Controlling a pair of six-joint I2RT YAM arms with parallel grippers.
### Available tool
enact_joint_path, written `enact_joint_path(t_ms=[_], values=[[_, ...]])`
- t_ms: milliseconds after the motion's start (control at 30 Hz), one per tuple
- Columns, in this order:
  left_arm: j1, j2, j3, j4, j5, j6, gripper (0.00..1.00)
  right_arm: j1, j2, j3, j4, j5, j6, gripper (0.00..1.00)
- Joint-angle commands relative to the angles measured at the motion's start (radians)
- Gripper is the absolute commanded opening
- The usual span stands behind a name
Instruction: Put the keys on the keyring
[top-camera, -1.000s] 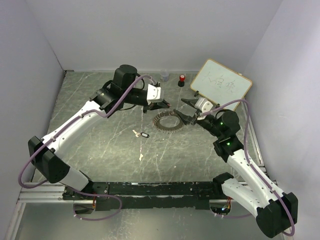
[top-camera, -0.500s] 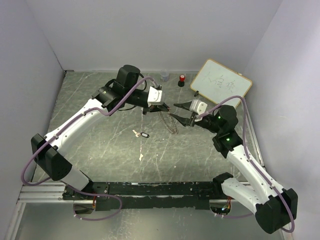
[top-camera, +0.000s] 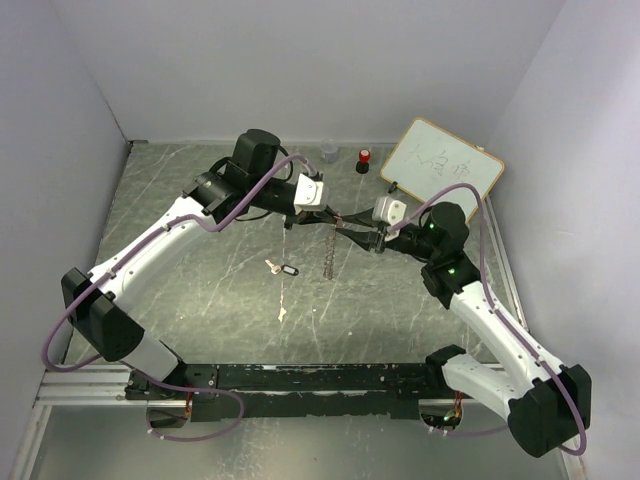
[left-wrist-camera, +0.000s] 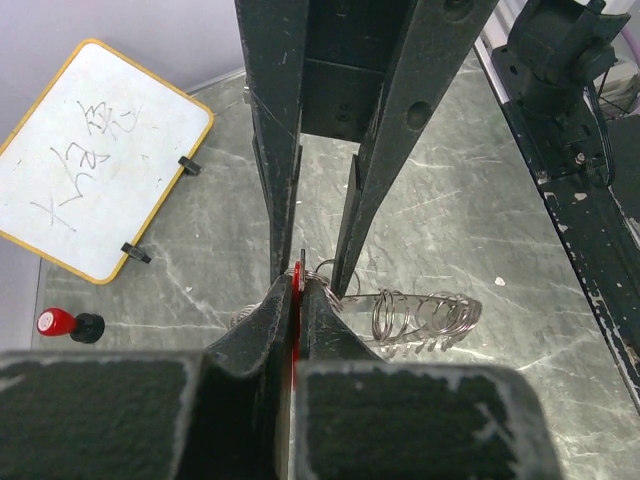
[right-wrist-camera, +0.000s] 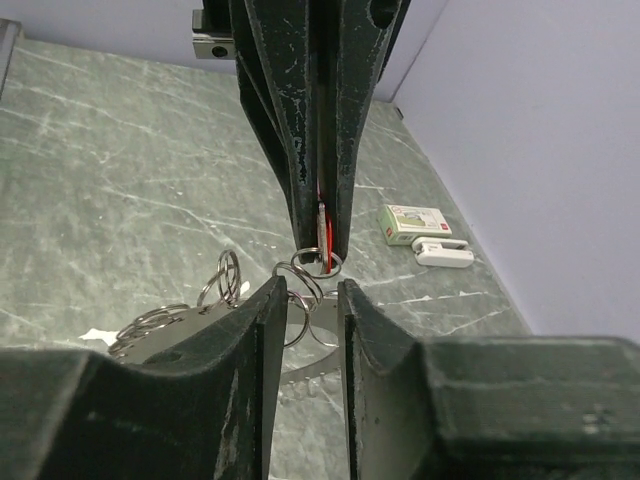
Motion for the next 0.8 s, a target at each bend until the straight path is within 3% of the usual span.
enact_joint_path(t_ms=[0,267,500,767], values=[[0.006,-0.007,0.045,0.018,0.043,0.025,0.07,-0.002,0.010,0.038,-0.006,-0.038,-0.001,0.26],[0.005,0.002,0.053,0.022,0.041,0.019,0.07,-0.002,0.018,0.037,0.017,-0.060,0.014,0.17],[0.006,0.010,0.052,0.022,0.030,0.015,0.07,-0.002,0.013,0.034,0.033,-0.061,0.032,0.01],[0.006,-0.008,0.011,0.088,-0.047,-0.033,0.07,-0.002,-0.020,0.007,0.051,-0.021,0.045,0.00]])
